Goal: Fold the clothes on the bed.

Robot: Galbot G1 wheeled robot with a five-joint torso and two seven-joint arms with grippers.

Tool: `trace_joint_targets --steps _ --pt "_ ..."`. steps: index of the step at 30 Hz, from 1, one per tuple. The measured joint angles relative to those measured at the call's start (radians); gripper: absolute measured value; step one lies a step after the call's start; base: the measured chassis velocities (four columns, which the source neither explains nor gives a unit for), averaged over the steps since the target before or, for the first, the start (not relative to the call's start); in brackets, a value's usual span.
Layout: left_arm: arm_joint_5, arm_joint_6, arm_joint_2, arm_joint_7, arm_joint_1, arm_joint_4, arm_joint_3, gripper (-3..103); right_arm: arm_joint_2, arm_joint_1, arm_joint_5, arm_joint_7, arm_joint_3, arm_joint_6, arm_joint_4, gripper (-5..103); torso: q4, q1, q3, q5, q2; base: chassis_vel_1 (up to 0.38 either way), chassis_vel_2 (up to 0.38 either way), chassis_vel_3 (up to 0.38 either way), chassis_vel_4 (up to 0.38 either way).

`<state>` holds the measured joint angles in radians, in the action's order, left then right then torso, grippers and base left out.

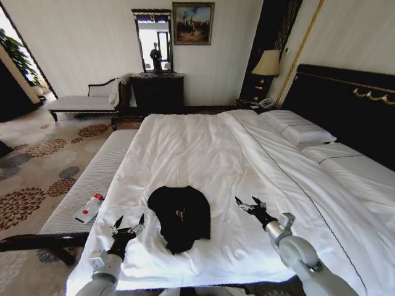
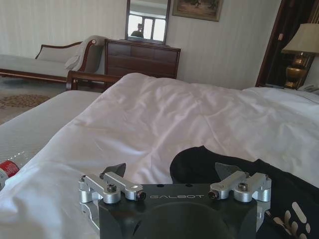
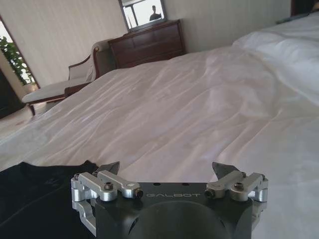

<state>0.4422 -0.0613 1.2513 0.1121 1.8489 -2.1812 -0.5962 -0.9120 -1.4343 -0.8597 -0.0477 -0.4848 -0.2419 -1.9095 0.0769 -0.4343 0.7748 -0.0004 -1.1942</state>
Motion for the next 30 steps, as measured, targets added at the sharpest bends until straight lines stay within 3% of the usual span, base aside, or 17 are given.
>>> trace_joint_targets --steps 1,4,7,9,13,20,30 --pt "0.0 0.0 0.0 0.0 0.0 0.0 0.0 100 0.0 0.0 0.0 0.0 0.0 0.0 0.0 100 0.0 0.0 0.0 0.0 0.0 0.0 0.0 0.0 0.0" --pt "-0.003 -0.001 -0.018 0.0 0.002 0.002 0.012 100 0.033 0.059 -0.099 -0.123 0.046 -0.083 0.074 100 0.0001 0.0 0.0 -0.0003 0.0 0.0 0.0 0.0 0.0" --pt "-0.004 -0.001 -0.027 -0.001 0.008 -0.001 0.015 100 0.04 0.082 -0.131 -0.155 0.061 -0.106 0.106 100 0.0004 0.0 0.0 -0.0002 0.0 0.0 0.0 0.0 0.0" --pt "-0.004 0.001 -0.038 -0.007 0.028 -0.011 0.009 100 0.045 0.187 -0.174 -0.191 0.138 -0.15 0.186 100 0.0006 0.0 0.0 -0.0001 0.0 0.0 0.0 0.0 0.0" --pt "-0.004 0.003 -0.04 -0.008 0.038 -0.017 -0.001 100 0.036 0.312 -0.22 -0.208 0.217 -0.211 0.256 100 -0.0007 0.0 0.0 -0.0003 0.0 0.0 0.0 0.0 0.0" --pt "-0.022 0.003 0.002 -0.013 0.057 -0.04 -0.002 100 0.001 0.489 -0.338 -0.228 0.324 -0.337 0.381 100 0.0001 0.0 0.0 -0.0002 0.0 0.0 0.0 0.0 0.0" --pt "-0.048 0.017 0.043 -0.03 0.055 -0.027 -0.021 100 -0.05 0.701 -0.385 -0.291 0.487 -0.369 0.569 100 -0.0001 0.0 0.0 -0.0004 0.0 0.0 0.0 0.0 0.0"
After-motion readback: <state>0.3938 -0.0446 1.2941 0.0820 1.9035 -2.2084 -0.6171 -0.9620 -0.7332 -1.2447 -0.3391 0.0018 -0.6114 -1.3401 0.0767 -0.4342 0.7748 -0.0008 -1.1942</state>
